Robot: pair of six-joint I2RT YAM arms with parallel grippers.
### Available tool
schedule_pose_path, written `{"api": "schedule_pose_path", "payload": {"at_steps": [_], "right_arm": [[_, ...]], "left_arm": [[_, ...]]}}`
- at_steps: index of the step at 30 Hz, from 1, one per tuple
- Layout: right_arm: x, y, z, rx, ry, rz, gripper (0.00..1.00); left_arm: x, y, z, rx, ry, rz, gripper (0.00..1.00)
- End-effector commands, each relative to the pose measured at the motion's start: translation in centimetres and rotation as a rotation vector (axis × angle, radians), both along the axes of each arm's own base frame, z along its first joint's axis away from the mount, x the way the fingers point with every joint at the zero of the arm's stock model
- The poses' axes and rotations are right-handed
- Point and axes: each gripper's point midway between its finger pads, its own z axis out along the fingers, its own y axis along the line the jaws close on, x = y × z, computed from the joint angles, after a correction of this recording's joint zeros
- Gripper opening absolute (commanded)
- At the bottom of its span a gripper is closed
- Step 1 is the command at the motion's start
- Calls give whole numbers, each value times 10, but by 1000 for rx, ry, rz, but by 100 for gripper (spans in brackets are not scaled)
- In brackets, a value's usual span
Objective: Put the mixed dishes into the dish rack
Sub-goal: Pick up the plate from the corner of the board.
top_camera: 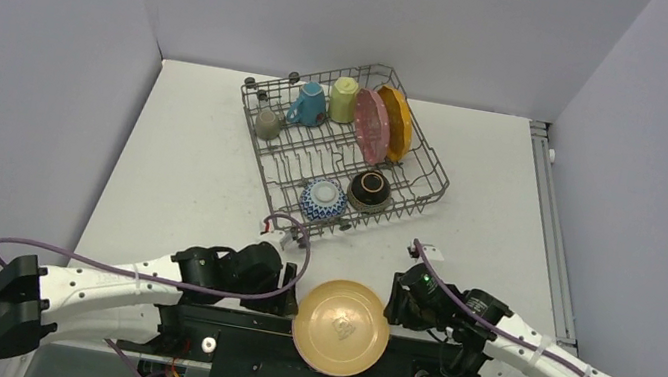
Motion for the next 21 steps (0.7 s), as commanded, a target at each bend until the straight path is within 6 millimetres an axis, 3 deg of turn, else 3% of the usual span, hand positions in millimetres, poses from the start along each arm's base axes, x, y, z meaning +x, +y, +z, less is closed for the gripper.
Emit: {"api": "schedule_pose_path", "payload": {"at_steps": [1, 17, 21], "right_arm": [[1, 12, -2, 9, -4, 52, 34], [3, 19, -14, -67, 7, 98, 15], [5, 22, -11, -72, -4, 105, 3]], "left_arm": [[3, -18, 3, -71, -12, 4, 60], [0, -20, -13, -57, 8, -8, 60], [1, -20, -15, -54, 9, -7, 59]]}}
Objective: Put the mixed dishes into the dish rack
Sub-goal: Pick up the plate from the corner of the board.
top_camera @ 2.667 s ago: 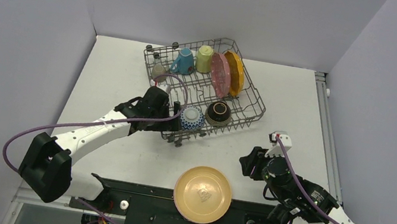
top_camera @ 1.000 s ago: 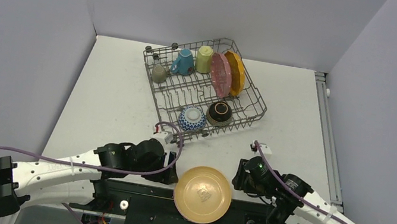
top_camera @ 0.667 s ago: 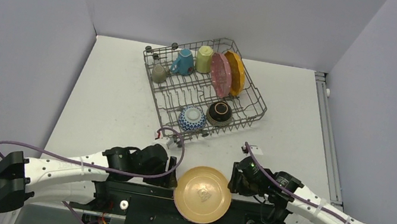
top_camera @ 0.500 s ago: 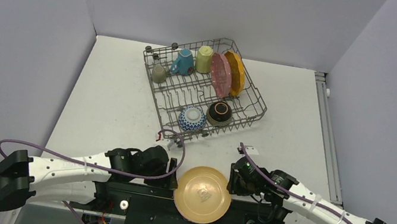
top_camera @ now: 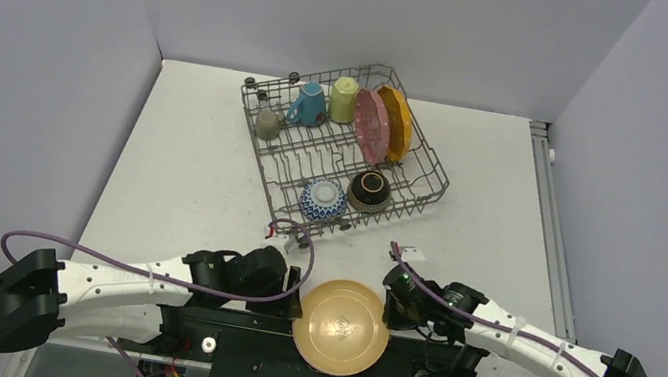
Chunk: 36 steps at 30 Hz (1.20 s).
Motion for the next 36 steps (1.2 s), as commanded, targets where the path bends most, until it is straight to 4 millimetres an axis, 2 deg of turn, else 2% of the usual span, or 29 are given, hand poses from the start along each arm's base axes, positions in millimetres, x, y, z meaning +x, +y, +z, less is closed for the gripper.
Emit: {"api": "schedule_pose_path", "payload": {"at_steps": [1, 13, 16, 26, 36], "right_arm": [[11, 11, 14, 20, -61, 11, 0], [18, 14, 43, -25, -151, 16, 0], [17, 15, 48, -27, -164, 21, 0], [26, 12, 83, 20, -249, -24, 0], [26, 16, 105, 100, -272, -33, 0]], "left_arm": [[2, -10, 5, -43, -17, -12, 59], [1, -6, 2, -44, -17, -3, 60], [1, -4, 4, -43, -23, 3, 63], [2, -4, 28, -100, -50, -1, 68], [-2, -14, 50, -186, -56, -27, 68]]}}
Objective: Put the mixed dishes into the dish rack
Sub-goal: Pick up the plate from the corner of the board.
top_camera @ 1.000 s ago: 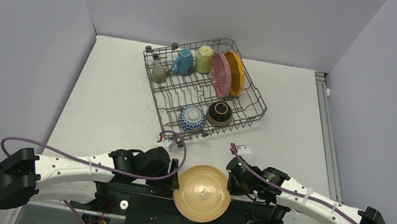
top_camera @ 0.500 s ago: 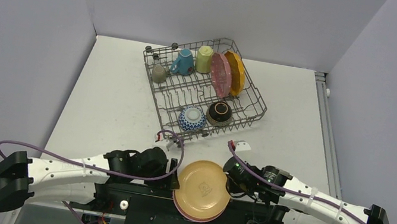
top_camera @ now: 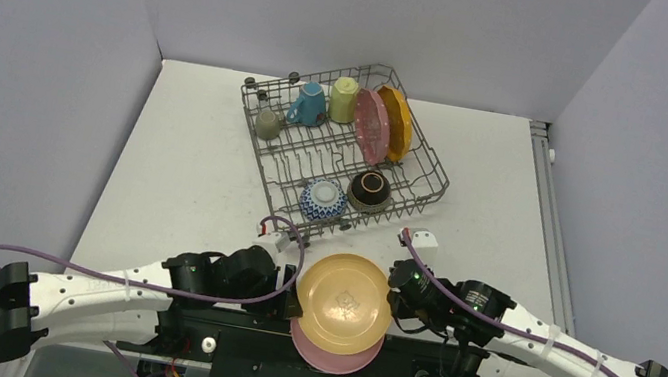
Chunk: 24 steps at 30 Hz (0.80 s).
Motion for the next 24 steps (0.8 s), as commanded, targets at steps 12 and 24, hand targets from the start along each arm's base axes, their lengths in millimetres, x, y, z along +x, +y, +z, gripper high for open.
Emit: {"api": "schedule_pose_path", "payload": {"at_steps": [12, 24], "right_arm": [[4, 18, 43, 164, -51, -5, 0], [6, 23, 47, 183, -60, -2, 0]], "left_arm": [[1, -29, 56, -200, -24, -21, 67], [3, -45, 67, -300, 10, 15, 45]]}}
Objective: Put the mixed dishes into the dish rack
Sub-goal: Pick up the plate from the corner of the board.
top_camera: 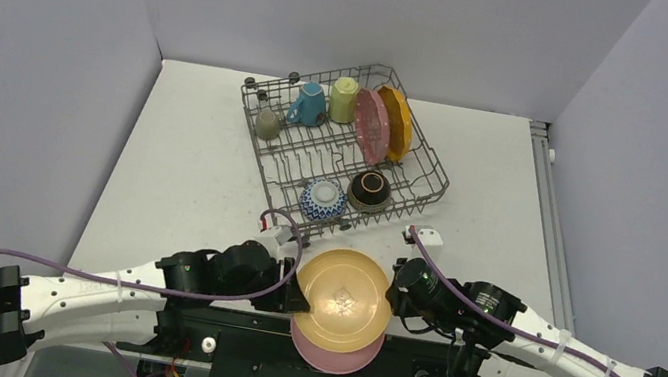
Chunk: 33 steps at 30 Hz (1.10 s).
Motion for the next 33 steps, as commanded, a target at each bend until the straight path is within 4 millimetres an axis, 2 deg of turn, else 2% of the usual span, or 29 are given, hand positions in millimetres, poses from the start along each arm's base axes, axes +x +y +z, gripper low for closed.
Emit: {"api": "schedule_pose_path", "payload": {"at_steps": [1, 7, 12, 20, 24, 29, 33], "right_arm": [[7, 17, 29, 109, -49, -9, 0], [9, 15, 31, 102, -58, -10, 0], [10, 11, 30, 88, -67, -17, 0], [9, 10, 29, 108, -73, -12, 1], [7, 11, 28, 117, -68, 2, 14], [3, 14, 31, 156, -69, 30, 34], [-1, 16, 34, 186, -60, 47, 39]], "left_arm": [[5, -22, 30, -126, -14, 1, 43], [6, -23, 28, -116, -10, 2, 26], [7, -24, 26, -107, -16, -1, 1], [9, -23, 30, -120, -33, -5, 0], [9, -23, 33, -132, -41, -12, 0], [9, -22, 41, -158, -55, -26, 0], [7, -20, 44, -168, -64, -43, 0]]}}
